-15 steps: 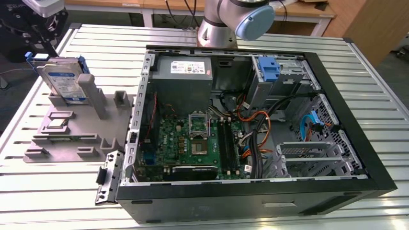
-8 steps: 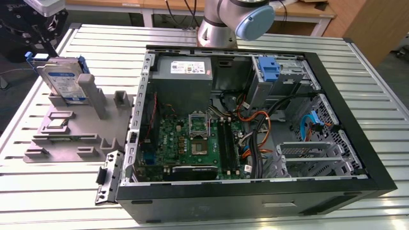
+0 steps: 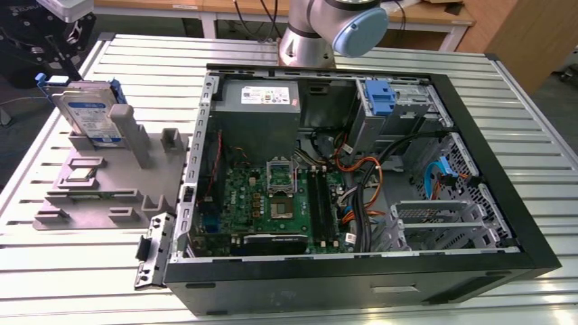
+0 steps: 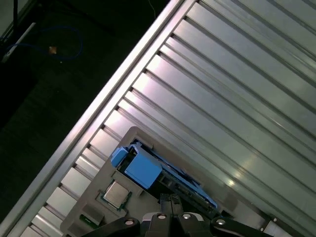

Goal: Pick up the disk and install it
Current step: 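Pick up the disk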

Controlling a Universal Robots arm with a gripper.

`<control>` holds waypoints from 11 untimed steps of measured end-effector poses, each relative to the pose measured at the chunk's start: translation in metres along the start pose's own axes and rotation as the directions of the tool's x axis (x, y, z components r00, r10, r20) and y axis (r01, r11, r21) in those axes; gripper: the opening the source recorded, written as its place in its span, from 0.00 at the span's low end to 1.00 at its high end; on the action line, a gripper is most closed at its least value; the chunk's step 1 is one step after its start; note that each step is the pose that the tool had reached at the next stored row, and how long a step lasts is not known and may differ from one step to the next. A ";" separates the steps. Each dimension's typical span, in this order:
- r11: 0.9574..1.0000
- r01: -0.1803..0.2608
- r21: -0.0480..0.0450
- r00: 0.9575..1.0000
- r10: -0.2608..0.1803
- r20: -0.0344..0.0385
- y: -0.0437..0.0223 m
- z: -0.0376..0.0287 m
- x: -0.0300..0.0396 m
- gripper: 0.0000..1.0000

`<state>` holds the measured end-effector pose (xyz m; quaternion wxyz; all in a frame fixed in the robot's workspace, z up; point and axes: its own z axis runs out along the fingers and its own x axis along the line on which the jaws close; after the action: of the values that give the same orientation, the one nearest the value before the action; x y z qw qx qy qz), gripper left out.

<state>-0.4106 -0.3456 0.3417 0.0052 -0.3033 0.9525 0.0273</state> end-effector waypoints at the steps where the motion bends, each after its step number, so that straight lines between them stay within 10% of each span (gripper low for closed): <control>1: 1.000 0.000 0.000 1.000 0.000 0.000 0.0000 0.0000 0.0000 0.10; 11: 0.999 0.039 -0.001 0.999 -0.039 -0.002 0.0000 0.0000 0.0000 0.10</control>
<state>-0.4106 -0.3456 0.3416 0.0047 -0.3218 0.9464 0.0274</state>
